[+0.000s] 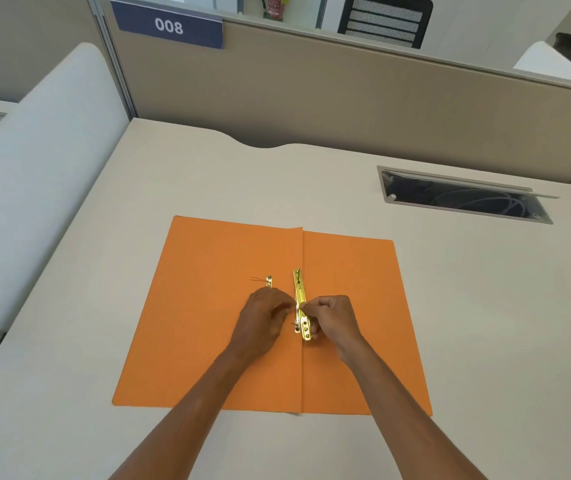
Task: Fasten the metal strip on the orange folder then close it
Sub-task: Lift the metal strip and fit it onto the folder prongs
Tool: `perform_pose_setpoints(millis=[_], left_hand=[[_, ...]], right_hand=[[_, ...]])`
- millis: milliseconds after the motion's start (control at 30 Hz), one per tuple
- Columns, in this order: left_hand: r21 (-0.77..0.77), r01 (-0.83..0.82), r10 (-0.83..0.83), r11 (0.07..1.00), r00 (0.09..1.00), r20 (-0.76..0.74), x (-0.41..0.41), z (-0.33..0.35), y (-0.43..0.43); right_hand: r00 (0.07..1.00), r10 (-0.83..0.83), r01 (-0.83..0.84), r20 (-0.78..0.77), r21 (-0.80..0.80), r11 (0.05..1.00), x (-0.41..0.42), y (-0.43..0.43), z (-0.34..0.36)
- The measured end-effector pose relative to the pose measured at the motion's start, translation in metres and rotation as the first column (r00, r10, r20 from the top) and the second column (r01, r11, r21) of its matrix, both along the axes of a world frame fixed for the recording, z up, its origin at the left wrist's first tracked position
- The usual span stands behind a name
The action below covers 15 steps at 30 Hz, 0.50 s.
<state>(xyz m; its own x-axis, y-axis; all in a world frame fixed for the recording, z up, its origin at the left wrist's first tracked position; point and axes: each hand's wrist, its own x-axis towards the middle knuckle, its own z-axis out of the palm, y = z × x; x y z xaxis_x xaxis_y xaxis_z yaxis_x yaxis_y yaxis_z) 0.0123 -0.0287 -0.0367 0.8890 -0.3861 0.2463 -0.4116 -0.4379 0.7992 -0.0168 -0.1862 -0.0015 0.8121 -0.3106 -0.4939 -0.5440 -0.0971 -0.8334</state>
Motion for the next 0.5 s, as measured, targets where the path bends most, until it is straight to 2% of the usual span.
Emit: perform_pose_setpoints(millis=[200, 500], left_hand=[[-0.055, 0.178, -0.184, 0.982, 0.974, -0.134, -0.015, -0.001, 0.017], [-0.086, 0.157, -0.162, 0.984, 0.985, -0.06, -0.015, 0.004, 0.004]], right_hand=[[1.0, 0.021, -0.021, -0.003, 0.019, 1.0, 0.002, -0.005, -0.002], [0.998, 0.066, -0.065, -0.01, 0.061, 0.996, 0.005, -0.011, 0.0]])
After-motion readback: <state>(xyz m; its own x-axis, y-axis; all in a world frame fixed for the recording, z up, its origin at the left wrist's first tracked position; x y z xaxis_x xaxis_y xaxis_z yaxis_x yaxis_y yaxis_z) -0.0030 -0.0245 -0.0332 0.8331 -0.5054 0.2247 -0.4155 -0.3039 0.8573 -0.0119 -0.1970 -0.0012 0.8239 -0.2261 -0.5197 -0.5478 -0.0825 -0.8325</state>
